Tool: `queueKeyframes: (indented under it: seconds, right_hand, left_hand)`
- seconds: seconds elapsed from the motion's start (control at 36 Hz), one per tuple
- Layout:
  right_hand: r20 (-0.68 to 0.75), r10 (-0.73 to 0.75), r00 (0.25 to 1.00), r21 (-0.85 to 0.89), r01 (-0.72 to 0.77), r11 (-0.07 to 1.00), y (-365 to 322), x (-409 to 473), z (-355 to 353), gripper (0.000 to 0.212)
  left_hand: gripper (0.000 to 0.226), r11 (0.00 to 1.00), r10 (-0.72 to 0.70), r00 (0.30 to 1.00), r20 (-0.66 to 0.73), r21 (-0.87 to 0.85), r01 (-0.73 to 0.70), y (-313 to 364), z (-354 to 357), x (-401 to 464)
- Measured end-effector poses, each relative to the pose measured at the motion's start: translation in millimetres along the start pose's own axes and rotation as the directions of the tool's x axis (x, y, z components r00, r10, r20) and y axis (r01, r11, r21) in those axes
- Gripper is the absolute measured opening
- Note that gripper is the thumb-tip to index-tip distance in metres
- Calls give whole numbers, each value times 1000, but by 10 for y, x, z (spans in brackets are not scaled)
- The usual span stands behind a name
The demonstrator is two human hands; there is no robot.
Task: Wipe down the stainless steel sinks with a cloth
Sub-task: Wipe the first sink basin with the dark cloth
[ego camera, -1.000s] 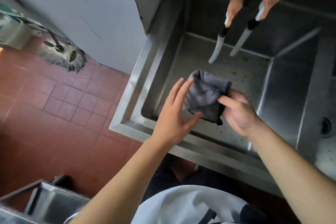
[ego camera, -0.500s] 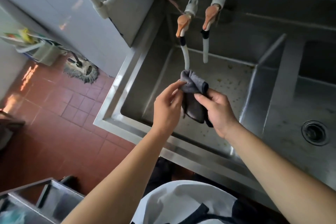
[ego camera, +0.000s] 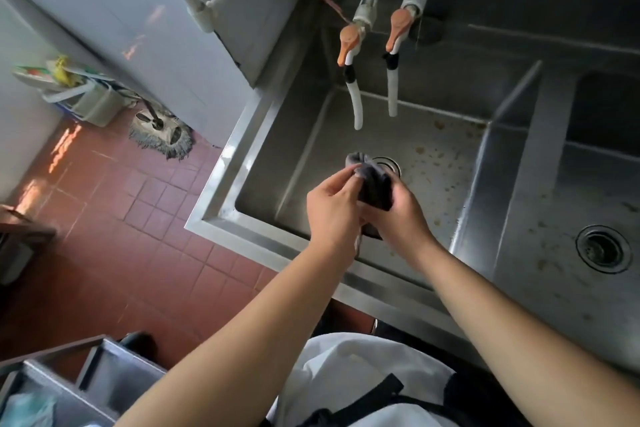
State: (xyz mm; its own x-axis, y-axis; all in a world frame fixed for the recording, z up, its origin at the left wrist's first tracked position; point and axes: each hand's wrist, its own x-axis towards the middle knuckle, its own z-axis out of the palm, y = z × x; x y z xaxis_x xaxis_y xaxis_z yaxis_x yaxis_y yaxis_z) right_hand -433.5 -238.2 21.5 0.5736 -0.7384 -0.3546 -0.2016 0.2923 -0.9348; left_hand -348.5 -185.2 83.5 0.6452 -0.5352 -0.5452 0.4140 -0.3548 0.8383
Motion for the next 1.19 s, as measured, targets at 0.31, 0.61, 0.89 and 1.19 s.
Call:
queueKeyframes:
  seconds: [0.31,0.61,0.89,1.19]
  right_hand:
    - [44,21,999,40,-23,999,273,100,564,43]
    - [13,-41,999,238,37,971,112,329,822,34]
    - [70,164,984,278,-177,944,212,600,901,43]
    - [-124,264,957,0,-266,964,878,1293,745,21]
  left_hand:
    - [24,824,174,984,-30,551,-129,-201,-515,258]
    - [22,998,37,996,-83,-45,-41,-142,-602,509]
    - [23,998,-59,996,-67,-30,57,-29,-657,705]
    - [54,314,266,943,-201,943,112,-490,-2089,1536]
